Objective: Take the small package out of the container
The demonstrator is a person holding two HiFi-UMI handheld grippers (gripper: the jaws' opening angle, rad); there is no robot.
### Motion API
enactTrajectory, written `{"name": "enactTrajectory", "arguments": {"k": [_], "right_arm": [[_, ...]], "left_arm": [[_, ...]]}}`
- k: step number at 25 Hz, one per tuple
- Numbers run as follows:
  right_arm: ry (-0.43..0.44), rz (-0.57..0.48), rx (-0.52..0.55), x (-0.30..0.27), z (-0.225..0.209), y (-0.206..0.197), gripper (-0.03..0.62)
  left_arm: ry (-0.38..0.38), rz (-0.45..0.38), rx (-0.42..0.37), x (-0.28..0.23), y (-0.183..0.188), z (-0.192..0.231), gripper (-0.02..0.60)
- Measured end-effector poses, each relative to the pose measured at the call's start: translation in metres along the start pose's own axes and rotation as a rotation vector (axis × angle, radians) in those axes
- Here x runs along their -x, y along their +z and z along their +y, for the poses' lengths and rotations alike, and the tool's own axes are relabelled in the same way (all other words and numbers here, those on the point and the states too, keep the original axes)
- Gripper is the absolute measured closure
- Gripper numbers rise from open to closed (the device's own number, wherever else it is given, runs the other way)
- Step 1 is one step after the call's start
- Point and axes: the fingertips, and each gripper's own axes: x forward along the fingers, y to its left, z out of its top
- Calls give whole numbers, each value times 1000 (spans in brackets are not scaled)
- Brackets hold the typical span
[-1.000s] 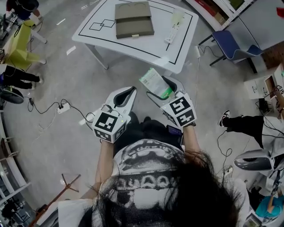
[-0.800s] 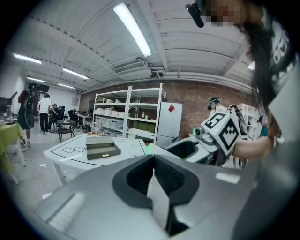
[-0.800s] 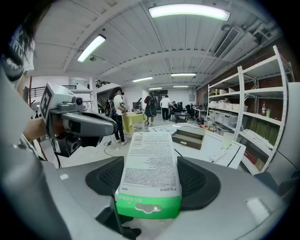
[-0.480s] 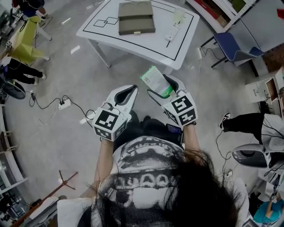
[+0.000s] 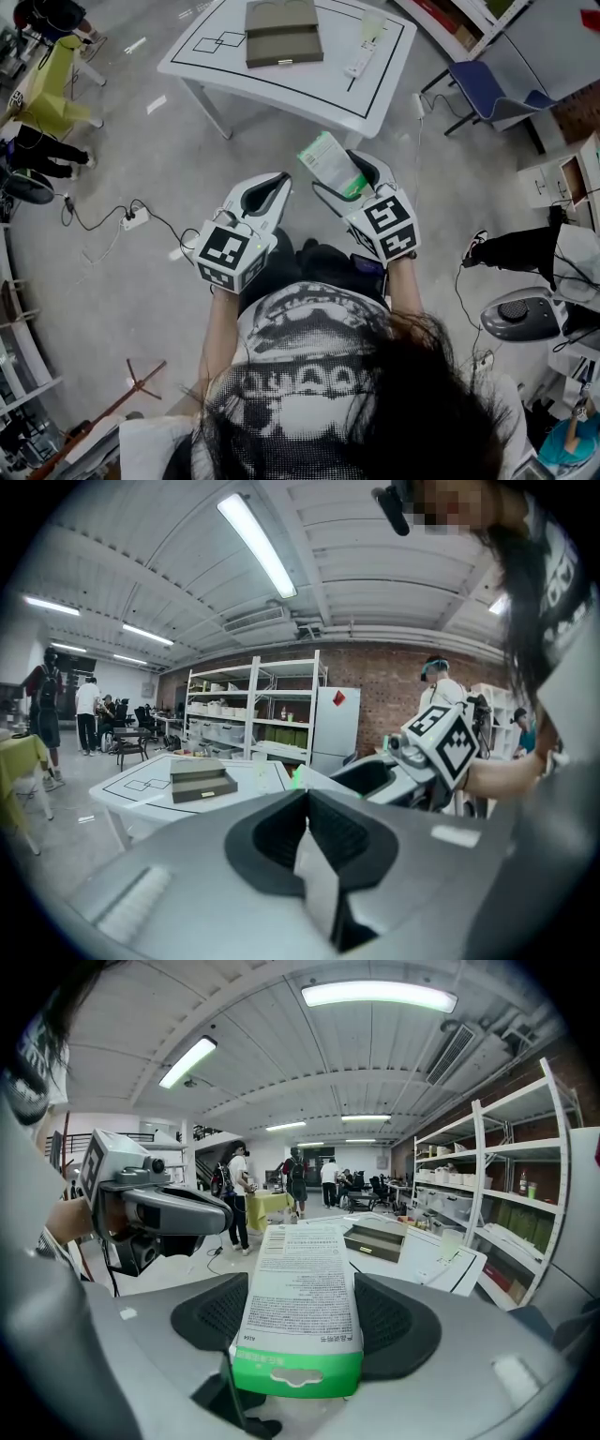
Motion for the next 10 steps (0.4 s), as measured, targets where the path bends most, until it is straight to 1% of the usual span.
{"name": "enactTrajectory", "arguments": {"k": [5,10], "right_arm": [[-14,3,-3,4,-2,-2,232],[-37,0,0,6,-13,-2,232]], "left_arm": [[-5,-5,5,2,-3,-1,581],[-25,-24,23,-1,-2,2,581]]}}
